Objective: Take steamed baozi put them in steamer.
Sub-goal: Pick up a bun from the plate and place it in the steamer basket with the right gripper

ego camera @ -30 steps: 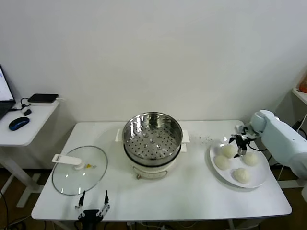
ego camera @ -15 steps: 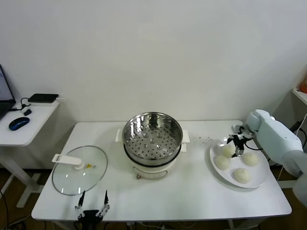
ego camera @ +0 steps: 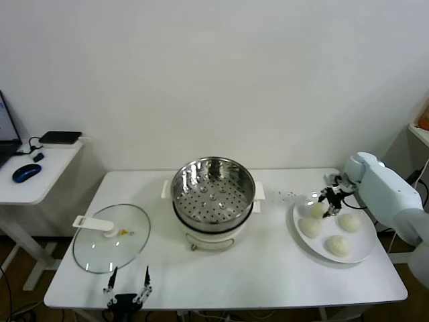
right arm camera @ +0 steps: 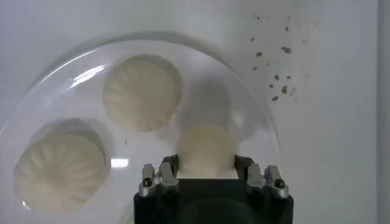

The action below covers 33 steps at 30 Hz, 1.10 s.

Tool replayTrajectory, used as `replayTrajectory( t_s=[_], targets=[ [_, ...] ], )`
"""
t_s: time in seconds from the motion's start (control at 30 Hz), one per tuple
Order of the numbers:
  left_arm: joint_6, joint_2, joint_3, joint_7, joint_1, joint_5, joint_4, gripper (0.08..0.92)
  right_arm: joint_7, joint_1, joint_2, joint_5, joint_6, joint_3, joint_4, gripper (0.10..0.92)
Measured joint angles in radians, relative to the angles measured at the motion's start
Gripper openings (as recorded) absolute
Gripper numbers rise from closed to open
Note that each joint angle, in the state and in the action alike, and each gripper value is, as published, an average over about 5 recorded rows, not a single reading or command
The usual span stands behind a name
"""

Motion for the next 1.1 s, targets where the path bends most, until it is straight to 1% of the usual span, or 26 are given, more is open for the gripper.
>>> replayTrajectory(
  t_s=[0.33, 0.5, 0.63, 0.83, 1.1],
  targets=[
    [0.0, 0.0, 0.007, -0.001, -0.002, 0.0, -0.003, 0.823, 0.021, 0.226, -0.061, 0.186, 0.044, -0.257, 0.309, 0.619],
    [0.003, 0.0, 0.01, 0.0, -0.006, 0.0, -0.006, 0.823, 0.046, 0.328, -0.049, 0.229, 0.119, -0.334, 0.445, 0.619],
    [0.005, 0.0, 0.01, 0.0, -0.008, 0.0, -0.009, 0.823, 0.068, 0.386, -0.02, 0.245, 0.188, -0.384, 0.51, 0.619],
    [0.004, 0.0, 0.01, 0.0, -0.007, -0.001, -0.016, 0.823, 0.104, 0.422, 0.067, 0.215, 0.31, -0.42, 0.509, 0.619],
    [0.001, 0.0, 0.006, 0.0, -0.008, -0.005, -0.019, 0.823, 0.137, 0.412, 0.234, 0.136, 0.472, -0.416, 0.361, 0.619]
  ],
)
